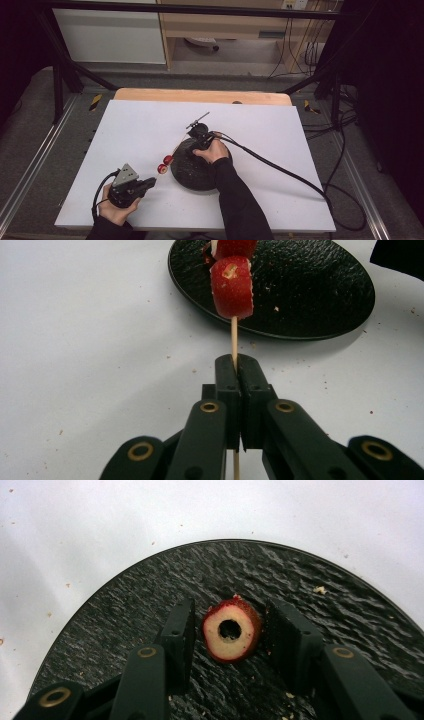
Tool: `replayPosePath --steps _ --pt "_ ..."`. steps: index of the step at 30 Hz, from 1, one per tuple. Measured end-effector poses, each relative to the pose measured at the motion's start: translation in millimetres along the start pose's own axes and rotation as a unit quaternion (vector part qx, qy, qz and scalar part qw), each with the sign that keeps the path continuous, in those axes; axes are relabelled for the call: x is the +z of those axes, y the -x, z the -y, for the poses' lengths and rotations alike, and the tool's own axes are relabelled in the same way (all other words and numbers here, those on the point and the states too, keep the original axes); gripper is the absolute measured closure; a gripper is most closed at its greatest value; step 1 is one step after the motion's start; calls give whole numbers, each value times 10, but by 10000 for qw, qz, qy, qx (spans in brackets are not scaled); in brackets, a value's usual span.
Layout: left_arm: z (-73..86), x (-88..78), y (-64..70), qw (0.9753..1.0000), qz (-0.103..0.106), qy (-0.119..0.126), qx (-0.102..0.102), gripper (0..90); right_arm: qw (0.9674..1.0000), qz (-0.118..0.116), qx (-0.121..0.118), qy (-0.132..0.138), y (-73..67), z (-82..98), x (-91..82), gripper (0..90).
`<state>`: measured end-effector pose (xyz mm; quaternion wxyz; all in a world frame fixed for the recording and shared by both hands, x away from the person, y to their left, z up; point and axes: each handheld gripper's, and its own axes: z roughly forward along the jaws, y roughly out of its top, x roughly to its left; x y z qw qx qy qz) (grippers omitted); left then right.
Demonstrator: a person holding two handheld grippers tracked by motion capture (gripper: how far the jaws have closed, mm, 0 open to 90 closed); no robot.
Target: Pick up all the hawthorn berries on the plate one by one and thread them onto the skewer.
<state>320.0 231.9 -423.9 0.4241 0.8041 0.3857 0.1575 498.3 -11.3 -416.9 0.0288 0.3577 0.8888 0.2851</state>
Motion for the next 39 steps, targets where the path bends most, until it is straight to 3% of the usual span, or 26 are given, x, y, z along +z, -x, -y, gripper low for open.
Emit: replayPosePath --steps 11,17,25,30,34,39 --pt "-1 -6 1 10000 4 16 14 886 9999 8 157 -11 14 -3 -6 603" --pt "-2 -17 13 10000 5 66 4 886 9994 -21 342 73 -4 -10 -123 604" --pt "-7 -31 40 9999 14 126 14 885 9952 -191 807 522 19 101 -366 605" --pt "-11 -33 67 9999 29 146 32 886 9874 -447 1082 1062 55 261 -544 606" --pt "-16 -41 88 9998 38 168 65 885 9804 -516 1273 1412 34 383 -655 606" --pt "-20 -49 118 9998 70 196 73 885 9662 -746 1529 1939 0 538 -734 606"
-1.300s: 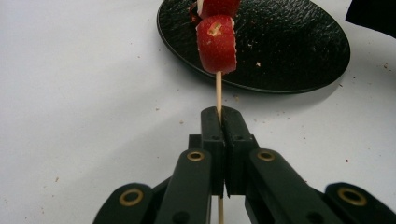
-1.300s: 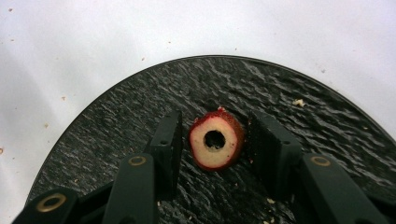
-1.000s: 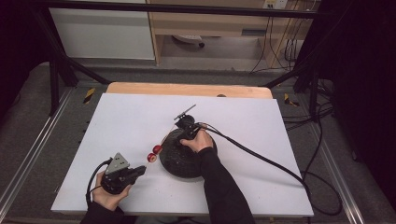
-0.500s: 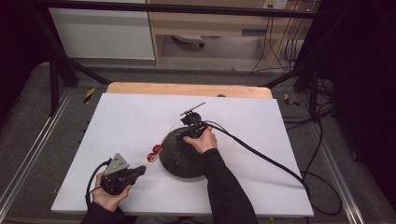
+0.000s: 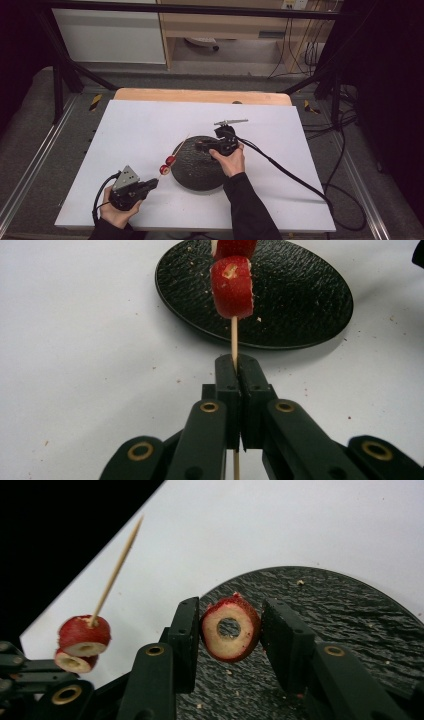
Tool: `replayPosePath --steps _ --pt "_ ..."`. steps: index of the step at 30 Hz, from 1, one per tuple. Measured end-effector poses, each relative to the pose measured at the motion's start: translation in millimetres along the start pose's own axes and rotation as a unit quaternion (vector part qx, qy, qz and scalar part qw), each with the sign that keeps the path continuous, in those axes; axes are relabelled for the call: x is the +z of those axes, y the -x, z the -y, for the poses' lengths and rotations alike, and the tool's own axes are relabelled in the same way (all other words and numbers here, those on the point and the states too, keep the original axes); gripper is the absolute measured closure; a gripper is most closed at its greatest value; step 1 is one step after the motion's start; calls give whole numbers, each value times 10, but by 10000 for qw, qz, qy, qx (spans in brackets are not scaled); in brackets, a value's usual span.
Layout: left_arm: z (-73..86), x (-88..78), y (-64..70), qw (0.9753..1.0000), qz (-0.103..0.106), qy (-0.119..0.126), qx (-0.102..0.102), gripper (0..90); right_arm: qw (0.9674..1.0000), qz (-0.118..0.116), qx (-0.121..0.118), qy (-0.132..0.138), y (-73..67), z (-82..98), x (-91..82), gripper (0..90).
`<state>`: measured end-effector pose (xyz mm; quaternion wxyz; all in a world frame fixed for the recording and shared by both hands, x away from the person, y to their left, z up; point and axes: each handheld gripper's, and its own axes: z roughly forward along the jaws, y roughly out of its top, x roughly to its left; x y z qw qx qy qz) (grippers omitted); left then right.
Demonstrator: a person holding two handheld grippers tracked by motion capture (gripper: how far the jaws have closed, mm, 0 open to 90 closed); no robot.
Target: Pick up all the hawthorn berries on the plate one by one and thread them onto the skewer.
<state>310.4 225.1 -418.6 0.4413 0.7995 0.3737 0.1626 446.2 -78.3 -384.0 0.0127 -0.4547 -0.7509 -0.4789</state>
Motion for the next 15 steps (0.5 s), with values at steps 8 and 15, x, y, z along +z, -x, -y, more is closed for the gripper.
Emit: replayPosePath --steps 8,15 --pt "-7 -11 54 10000 36 50 -16 885 9943 -434 543 808 42 250 -132 607" --pt "-9 -18 91 9999 64 70 -52 885 9857 -636 770 1359 76 368 -181 607"
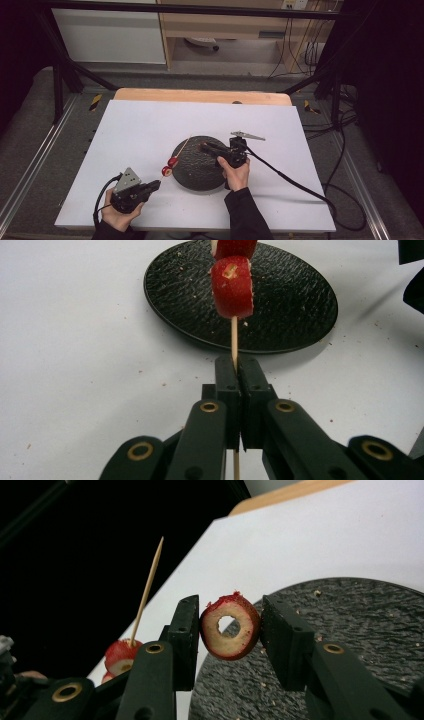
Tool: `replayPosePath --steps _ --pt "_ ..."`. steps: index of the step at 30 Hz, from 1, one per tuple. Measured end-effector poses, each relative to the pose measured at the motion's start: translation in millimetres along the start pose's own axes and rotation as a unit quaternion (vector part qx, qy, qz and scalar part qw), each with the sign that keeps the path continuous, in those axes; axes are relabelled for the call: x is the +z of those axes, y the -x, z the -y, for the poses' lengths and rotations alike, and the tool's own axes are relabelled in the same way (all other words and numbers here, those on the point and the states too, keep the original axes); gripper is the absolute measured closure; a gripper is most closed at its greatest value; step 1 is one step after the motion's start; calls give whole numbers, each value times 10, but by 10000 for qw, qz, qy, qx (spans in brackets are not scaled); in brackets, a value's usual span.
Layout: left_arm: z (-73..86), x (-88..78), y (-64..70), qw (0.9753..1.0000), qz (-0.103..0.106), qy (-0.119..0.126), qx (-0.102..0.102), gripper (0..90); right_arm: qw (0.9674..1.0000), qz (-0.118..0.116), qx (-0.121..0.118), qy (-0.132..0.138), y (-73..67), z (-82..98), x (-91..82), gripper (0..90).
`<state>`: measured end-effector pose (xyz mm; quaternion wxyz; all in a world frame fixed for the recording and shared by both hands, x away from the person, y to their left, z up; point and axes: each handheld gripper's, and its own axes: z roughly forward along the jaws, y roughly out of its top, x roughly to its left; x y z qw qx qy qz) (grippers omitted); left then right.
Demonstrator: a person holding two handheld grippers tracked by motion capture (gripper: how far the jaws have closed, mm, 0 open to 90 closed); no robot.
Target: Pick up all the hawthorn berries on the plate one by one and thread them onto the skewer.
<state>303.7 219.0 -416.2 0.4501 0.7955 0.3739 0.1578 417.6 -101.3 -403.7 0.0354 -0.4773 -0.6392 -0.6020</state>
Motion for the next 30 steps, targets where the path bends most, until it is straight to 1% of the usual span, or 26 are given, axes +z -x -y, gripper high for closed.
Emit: replayPosePath --steps 1,4,8,12,16,25,28,30 --pt "0 -2 5 10000 0 9 -10 885 10000 -18 42 78 1 4 -8 607" --pt "-1 -4 17 10000 8 13 -38 885 9996 -59 30 271 2 -7 -21 607" --pt "-2 -4 34 10000 28 27 -72 885 9984 -125 82 543 -14 -36 -38 608" --pt "-2 -7 52 9999 47 60 -99 885 9970 -175 197 734 -23 -58 -46 608" --pt "-1 -4 68 9999 48 76 -129 885 9952 -218 244 924 -22 -78 -47 608" --pt "2 22 124 9995 96 121 -262 884 9886 -367 341 1422 -23 -95 -35 609" --pt "2 30 136 9993 113 138 -314 884 9856 -425 359 1597 -17 -88 -17 609" --pt "4 36 143 9992 121 148 -346 884 9836 -481 430 1683 -22 -86 -13 610"
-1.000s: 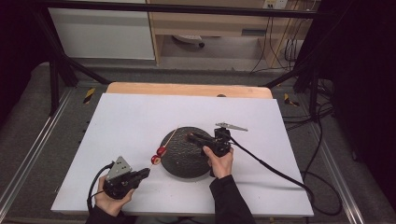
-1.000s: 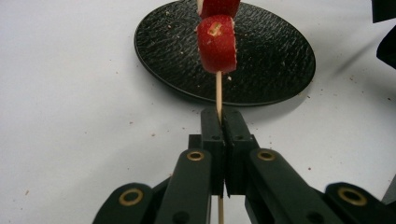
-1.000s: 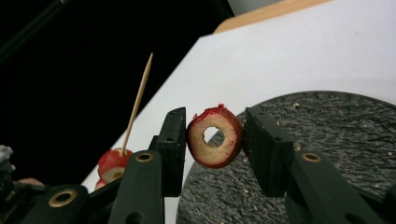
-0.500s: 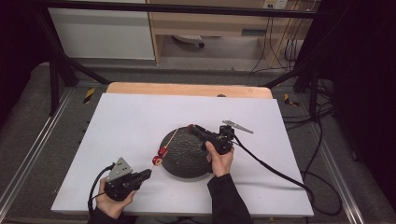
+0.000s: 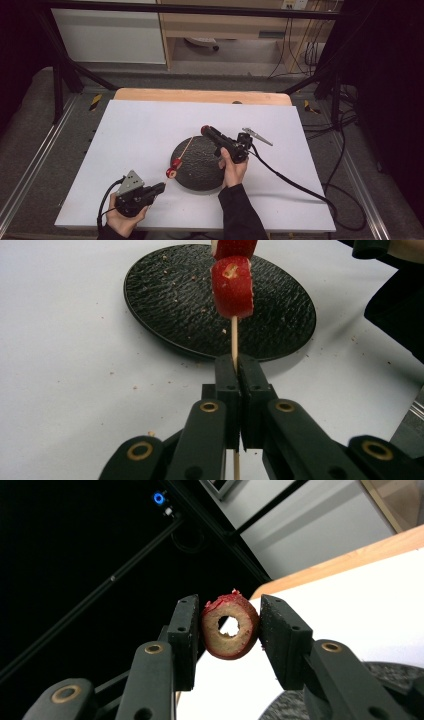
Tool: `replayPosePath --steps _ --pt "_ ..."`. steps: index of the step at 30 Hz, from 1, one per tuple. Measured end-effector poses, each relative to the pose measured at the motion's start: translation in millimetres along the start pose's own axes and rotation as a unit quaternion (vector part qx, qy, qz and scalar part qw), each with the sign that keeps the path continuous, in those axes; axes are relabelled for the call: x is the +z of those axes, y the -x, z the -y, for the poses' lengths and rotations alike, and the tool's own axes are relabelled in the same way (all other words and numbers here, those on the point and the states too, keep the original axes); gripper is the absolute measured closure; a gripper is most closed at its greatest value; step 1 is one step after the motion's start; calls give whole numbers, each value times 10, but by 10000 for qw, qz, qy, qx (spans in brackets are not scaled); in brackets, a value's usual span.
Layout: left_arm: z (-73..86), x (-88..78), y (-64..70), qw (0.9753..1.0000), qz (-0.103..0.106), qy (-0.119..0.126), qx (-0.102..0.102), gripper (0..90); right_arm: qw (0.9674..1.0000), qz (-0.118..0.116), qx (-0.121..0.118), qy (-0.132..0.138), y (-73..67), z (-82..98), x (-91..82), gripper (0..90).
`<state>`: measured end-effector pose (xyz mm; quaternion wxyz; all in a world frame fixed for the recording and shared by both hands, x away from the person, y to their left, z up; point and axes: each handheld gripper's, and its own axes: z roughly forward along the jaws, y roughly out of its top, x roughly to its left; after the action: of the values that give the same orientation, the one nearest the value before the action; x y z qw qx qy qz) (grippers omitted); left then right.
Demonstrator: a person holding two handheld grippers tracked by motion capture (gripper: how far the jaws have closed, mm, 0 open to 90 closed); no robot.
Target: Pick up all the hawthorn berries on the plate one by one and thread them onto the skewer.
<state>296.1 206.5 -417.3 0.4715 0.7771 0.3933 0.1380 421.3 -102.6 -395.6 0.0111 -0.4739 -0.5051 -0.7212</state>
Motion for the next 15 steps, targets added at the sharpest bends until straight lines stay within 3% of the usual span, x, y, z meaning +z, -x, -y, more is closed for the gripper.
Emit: replayPosePath --steps 5,15 --pt "4 20 30 10000 40 25 -39 884 9997 -121 15 204 4 6 11 610" --pt "12 67 87 9999 95 14 -38 884 9993 -237 47 287 9 52 37 610"
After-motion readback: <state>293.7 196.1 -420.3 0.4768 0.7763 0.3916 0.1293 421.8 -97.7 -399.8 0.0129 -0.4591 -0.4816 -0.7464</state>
